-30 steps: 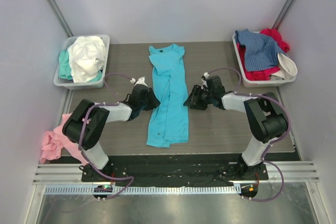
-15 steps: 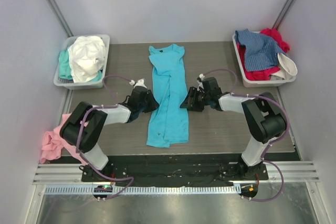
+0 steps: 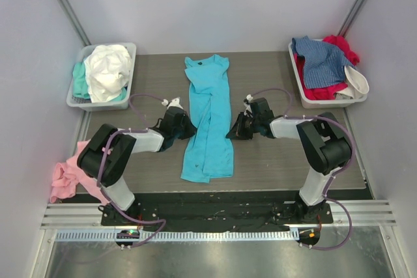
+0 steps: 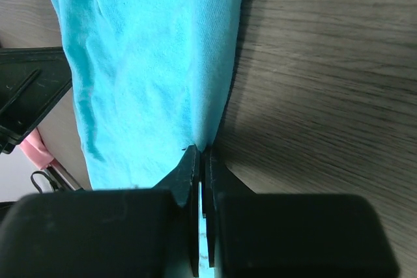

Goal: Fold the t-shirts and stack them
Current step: Fold the tshirt

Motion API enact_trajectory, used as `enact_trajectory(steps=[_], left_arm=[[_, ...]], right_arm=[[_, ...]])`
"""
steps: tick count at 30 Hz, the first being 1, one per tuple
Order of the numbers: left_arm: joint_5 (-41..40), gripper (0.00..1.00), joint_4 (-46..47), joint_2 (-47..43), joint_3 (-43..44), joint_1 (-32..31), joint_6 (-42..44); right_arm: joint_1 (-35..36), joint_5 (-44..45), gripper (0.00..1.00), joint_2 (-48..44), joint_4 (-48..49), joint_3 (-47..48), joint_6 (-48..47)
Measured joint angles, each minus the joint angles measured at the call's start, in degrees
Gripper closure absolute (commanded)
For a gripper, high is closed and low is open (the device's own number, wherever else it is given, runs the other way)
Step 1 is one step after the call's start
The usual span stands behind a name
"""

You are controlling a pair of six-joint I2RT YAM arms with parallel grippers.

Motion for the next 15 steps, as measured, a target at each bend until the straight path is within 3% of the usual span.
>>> enact_trajectory(steps=[15], left_arm=[[-3.6,0.99,-3.9,-8.4,-6.8,-0.1,0.0]], right_arm=[[0.6,4.0,0.99,-2.3,-3.4,-0.5,-0.3]])
